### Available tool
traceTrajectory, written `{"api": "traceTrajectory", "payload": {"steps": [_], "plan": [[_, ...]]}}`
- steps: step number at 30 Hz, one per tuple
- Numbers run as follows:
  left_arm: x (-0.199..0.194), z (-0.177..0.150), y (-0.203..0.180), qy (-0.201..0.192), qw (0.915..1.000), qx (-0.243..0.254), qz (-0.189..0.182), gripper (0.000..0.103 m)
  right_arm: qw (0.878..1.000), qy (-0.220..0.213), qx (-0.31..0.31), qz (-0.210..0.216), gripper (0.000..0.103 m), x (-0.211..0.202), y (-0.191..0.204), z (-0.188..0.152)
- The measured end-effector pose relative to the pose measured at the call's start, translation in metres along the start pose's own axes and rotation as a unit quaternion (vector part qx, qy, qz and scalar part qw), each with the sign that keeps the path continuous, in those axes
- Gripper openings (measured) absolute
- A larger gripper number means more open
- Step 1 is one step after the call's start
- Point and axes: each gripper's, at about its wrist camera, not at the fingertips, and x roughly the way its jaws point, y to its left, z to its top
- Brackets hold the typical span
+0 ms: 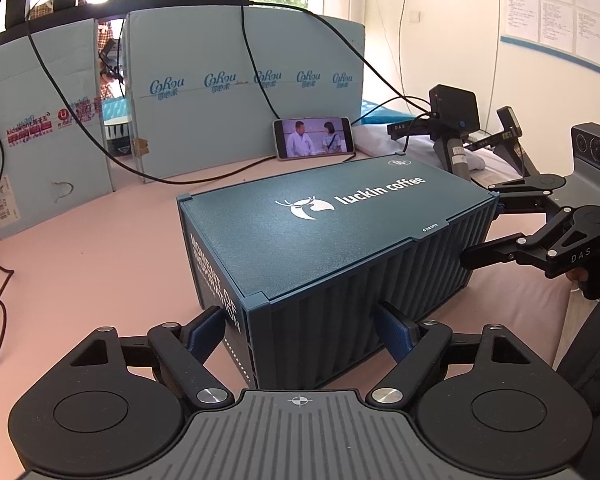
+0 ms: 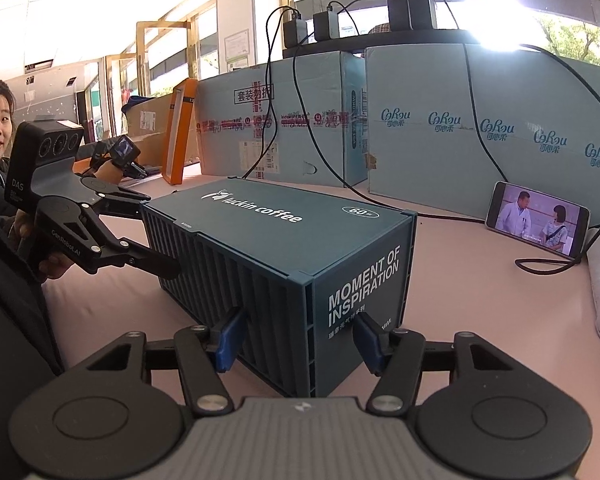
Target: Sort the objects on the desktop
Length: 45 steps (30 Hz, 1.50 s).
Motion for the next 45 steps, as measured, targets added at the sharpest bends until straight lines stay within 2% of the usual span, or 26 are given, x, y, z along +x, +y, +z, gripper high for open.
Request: {"api": "traceTrajectory", "payload": {"steps": [11,16,24,32,36,45], "plan": [[0.002,0.007,0.01,0.013,0.9998,-0.003,0.015,0.083,0.999,0.002,-0.036,-0.006,0.059,0.013,0.006,0.007],[0.001,0.013,0.014,0.007,0.9989,0.012,0.045,0.082,0.999,-0.008,-0.045,0.0,0.058,0.024,0.003,0.016],[0.014,0.024,0.031,0.024,0.9973,0.008,0.069,0.082,0.998,-0.004,-0.061,-0.007,0.058,0.05,-0.003,0.028],[0.041,0.043,0.054,0.043,0.9949,0.002,0.091,0.082,0.997,-0.002,-0.057,-0.045,0.058,0.089,-0.019,0.047],[0.056,0.054,0.066,0.04,0.9929,-0.006,0.112,0.082,0.996,-0.002,-0.064,-0.068,0.056,0.11,-0.029,0.058],[0.084,0.068,0.078,0.027,0.9862,-0.023,0.162,0.082,0.994,-0.007,-0.033,-0.108,0.052,0.146,-0.052,0.074]]}}
